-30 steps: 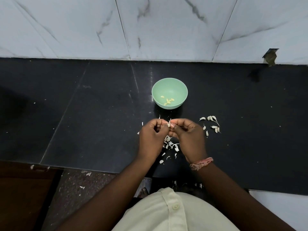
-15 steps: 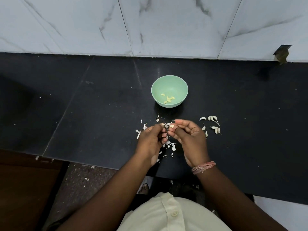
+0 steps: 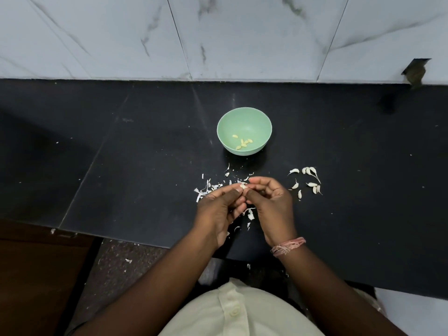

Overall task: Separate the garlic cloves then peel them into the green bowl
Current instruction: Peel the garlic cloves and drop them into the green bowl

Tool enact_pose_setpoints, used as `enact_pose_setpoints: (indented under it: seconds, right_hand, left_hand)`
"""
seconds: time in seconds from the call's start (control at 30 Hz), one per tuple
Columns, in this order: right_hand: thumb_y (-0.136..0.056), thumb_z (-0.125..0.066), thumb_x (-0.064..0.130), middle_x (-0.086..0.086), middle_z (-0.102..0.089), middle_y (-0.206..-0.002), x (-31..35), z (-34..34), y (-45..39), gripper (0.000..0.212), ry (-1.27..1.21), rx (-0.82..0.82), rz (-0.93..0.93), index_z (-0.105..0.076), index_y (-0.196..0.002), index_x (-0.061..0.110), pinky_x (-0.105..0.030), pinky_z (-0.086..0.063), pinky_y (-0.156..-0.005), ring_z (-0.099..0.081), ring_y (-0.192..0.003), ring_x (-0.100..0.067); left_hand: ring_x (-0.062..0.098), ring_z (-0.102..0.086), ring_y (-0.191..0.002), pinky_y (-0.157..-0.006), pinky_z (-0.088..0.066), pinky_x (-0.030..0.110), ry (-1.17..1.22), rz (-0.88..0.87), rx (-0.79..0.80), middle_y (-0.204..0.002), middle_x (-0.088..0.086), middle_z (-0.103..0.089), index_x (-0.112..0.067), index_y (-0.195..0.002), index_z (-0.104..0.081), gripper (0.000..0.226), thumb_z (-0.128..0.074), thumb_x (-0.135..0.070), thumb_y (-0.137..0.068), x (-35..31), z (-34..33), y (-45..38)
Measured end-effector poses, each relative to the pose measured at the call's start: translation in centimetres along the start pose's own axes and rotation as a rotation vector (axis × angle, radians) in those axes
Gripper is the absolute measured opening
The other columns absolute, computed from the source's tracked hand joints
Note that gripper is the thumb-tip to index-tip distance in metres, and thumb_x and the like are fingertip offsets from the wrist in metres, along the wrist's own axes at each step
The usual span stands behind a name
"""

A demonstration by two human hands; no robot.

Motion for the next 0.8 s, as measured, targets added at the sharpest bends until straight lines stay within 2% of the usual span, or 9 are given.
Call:
enact_pose_setpoints:
  seconds: [0.13,0.3,0.47,0.63,0.73,0.8]
  right_hand:
    - [-0.087,-0.071,-0.008,-0.005,-0.076,-0.088,0.6,-1.2,0.4,0.024,0.211,-0.019,0.112,-0.072,-0.098,0.013,-0.025,-0.058,-0.075,-0.071,-0.081,-0.013]
    - [-0.086,-0.071,0.001,0.003,-0.073,-0.084,1.7,-2.7,0.8,0.028,0.373,-0.053,0.224,-0.066,-0.098,0.025,-0.027,-0.058,-0.074,-0.068,-0.077,-0.01]
    - [-0.086,-0.073,0.003,-0.003,-0.069,-0.081,2.7,-2.7,1.3,0.022,0.445,-0.091,0.294,-0.059,-0.092,0.02,-0.025,-0.056,-0.068,-0.066,-0.072,-0.016]
    - [-0.086,-0.074,0.009,-0.004,-0.068,-0.077,3.2,-2.0,0.9,0.023,0.499,-0.006,0.283,-0.057,-0.089,0.023,-0.046,-0.06,-0.07,-0.07,-0.07,-0.022]
    - [-0.085,-0.073,0.007,-0.008,-0.068,-0.074,3.4,-2.0,0.6,0.023,0.472,0.024,0.27,-0.054,-0.086,0.02,-0.054,-0.059,-0.068,-0.07,-0.066,-0.02]
    - [-0.083,-0.071,0.014,-0.009,-0.069,-0.076,3.4,-2.1,0.4,0.024,0.467,0.034,0.266,-0.051,-0.082,0.026,-0.056,-0.058,-0.068,-0.071,-0.068,-0.026]
  left_hand:
    - [0.014,-0.07,-0.071,-0.069,-0.061,0.023,-0.022,-0.008,0.073,-0.084,0.015,-0.073,0.0,-0.095,-0.071,0.006,-0.069,0.003,-0.09,-1.5,1.0,-0.8]
    - [0.017,-0.071,-0.078,-0.074,-0.061,0.024,-0.042,-0.021,0.154,-0.094,0.017,-0.073,0.005,-0.103,-0.07,0.013,-0.068,0.003,-0.09,-2.8,1.7,-1.1]
    - [0.015,-0.073,-0.077,-0.07,-0.059,0.022,-0.068,-0.092,0.19,-0.09,0.013,-0.075,0.001,-0.103,-0.072,0.014,-0.066,0.004,-0.091,-3.3,1.2,-0.6]
    - [0.018,-0.073,-0.08,-0.072,-0.06,0.023,-0.033,-0.155,0.139,-0.092,0.016,-0.076,0.002,-0.101,-0.073,0.013,-0.069,0.004,-0.088,-2.7,0.8,0.0]
    - [0.023,-0.072,-0.085,-0.08,-0.062,0.026,-0.047,-0.203,0.104,-0.096,0.021,-0.076,0.004,-0.099,-0.075,0.012,-0.071,0.005,-0.087,-3.0,0.8,0.0]
    - [0.027,-0.072,-0.088,-0.084,-0.061,0.028,-0.056,-0.222,0.094,-0.099,0.024,-0.075,0.005,-0.1,-0.075,0.013,-0.072,0.004,-0.087,-3.2,0.7,0.1]
Point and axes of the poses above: each hand's wrist, its own y-axis away from the middle knuckle, its own z-axis out of the back of the hand, x = y × z, the point moved 8 cm from there along -y, towards the middle knuckle
